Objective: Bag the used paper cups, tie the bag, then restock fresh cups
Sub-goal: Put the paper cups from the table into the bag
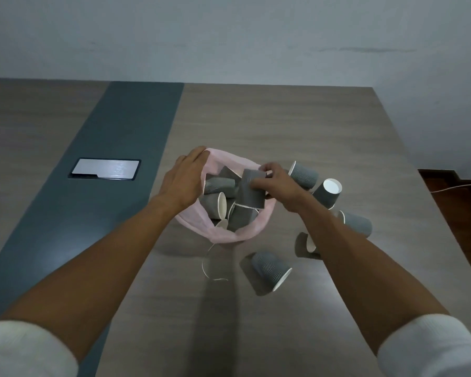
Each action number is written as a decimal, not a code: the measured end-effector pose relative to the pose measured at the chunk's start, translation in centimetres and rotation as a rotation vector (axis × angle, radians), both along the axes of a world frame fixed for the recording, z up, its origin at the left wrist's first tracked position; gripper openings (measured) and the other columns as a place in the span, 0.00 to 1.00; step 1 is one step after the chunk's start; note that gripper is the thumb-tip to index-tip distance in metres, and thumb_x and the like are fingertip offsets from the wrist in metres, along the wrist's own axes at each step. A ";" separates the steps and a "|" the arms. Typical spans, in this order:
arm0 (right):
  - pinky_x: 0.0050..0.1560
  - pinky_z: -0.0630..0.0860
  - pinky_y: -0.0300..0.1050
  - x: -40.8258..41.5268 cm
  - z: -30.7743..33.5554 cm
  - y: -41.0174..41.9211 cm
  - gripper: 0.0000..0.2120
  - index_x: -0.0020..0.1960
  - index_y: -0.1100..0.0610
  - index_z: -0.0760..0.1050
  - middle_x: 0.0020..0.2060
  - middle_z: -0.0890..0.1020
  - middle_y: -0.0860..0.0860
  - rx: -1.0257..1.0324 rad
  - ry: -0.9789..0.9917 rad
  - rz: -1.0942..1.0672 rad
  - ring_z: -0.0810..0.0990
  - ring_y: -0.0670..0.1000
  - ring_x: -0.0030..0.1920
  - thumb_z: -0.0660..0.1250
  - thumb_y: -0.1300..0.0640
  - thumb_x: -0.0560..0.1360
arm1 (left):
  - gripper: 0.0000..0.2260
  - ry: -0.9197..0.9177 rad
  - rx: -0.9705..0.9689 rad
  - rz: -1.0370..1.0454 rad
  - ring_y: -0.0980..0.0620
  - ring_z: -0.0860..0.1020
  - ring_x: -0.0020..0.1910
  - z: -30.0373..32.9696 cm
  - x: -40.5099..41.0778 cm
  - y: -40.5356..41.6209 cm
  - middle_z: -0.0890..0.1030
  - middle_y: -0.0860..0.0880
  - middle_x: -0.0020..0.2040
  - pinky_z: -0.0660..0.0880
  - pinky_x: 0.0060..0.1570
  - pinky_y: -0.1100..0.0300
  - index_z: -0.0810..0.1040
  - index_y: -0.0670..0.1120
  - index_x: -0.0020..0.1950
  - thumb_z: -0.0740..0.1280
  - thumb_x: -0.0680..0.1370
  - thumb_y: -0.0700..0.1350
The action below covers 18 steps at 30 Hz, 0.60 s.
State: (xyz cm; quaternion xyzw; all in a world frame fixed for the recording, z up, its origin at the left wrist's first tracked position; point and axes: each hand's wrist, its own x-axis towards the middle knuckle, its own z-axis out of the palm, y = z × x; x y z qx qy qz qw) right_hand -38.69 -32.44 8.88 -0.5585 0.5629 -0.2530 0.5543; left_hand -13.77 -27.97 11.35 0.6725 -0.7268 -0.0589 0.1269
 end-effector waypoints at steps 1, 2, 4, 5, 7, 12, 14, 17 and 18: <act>0.45 0.80 0.50 1.3 0.4 0.2 0.20 0.62 0.57 0.71 0.44 0.79 0.54 -0.005 -0.133 -0.068 0.80 0.52 0.44 0.73 0.62 0.73 | 0.32 0.005 0.009 -0.005 0.40 0.70 0.68 0.0 0.4 -0.2 0.63 0.50 0.79 0.76 0.61 0.42 0.64 0.46 0.77 0.66 0.75 0.30; 0.47 0.81 0.53 2.5 0.1 0.2 0.19 0.61 0.57 0.71 0.44 0.80 0.55 0.001 -0.241 -0.117 0.81 0.52 0.44 0.73 0.64 0.73 | 0.32 0.015 0.016 -0.014 0.40 0.70 0.68 0.0 0.7 -0.3 0.62 0.50 0.79 0.75 0.62 0.42 0.64 0.46 0.78 0.65 0.75 0.30; 0.49 0.82 0.55 5.0 -0.8 0.4 0.20 0.59 0.59 0.71 0.44 0.81 0.57 0.042 -0.369 -0.185 0.82 0.53 0.42 0.74 0.63 0.70 | 0.33 0.039 0.013 -0.027 0.40 0.69 0.70 -0.1 1.4 -0.8 0.61 0.51 0.80 0.74 0.64 0.41 0.64 0.46 0.77 0.64 0.73 0.29; 0.46 0.82 0.53 6.2 -1.4 0.5 0.23 0.59 0.60 0.71 0.44 0.81 0.57 0.065 -0.389 -0.199 0.82 0.53 0.41 0.76 0.61 0.68 | 0.34 0.050 0.006 -0.023 0.40 0.69 0.71 -0.1 1.7 -1.1 0.61 0.51 0.80 0.74 0.65 0.41 0.63 0.47 0.77 0.64 0.73 0.29; 0.41 0.80 0.48 8.0 -2.4 0.9 0.27 0.59 0.58 0.70 0.48 0.81 0.57 0.055 -0.335 -0.192 0.82 0.53 0.42 0.79 0.55 0.65 | 0.34 0.065 0.000 -0.015 0.41 0.68 0.73 0.2 1.6 -1.3 0.62 0.51 0.80 0.72 0.67 0.41 0.63 0.47 0.78 0.66 0.73 0.29; 0.52 0.79 0.49 11.6 -3.9 1.5 0.30 0.60 0.53 0.71 0.54 0.81 0.51 -0.166 -0.050 0.024 0.81 0.52 0.53 0.81 0.47 0.65 | 0.36 0.097 -0.030 -0.051 0.44 0.68 0.73 0.4 1.6 -1.3 0.62 0.53 0.80 0.72 0.68 0.43 0.63 0.50 0.78 0.65 0.72 0.29; 0.57 0.75 0.48 12.6 -4.3 1.3 0.28 0.64 0.55 0.73 0.58 0.80 0.53 -0.291 0.124 0.080 0.78 0.53 0.56 0.78 0.49 0.69 | 0.36 0.123 -0.041 -0.072 0.44 0.67 0.74 0.3 1.5 -1.2 0.63 0.52 0.80 0.70 0.70 0.45 0.64 0.48 0.79 0.62 0.73 0.27; 0.67 0.72 0.58 13.7 -4.6 1.0 0.30 0.75 0.53 0.68 0.67 0.73 0.61 -0.343 0.299 0.157 0.73 0.63 0.65 0.72 0.50 0.75 | 0.32 0.147 -0.077 -0.095 0.43 0.67 0.74 0.1 1.4 -1.0 0.65 0.49 0.79 0.70 0.70 0.45 0.65 0.46 0.78 0.64 0.75 0.31; 0.68 0.71 0.60 13.8 -4.5 1.0 0.34 0.78 0.53 0.62 0.68 0.71 0.62 -0.370 0.404 0.188 0.71 0.65 0.67 0.70 0.47 0.76 | 0.31 0.153 -0.088 -0.094 0.43 0.68 0.74 0.0 1.5 -0.9 0.66 0.48 0.79 0.70 0.70 0.44 0.66 0.45 0.78 0.63 0.75 0.32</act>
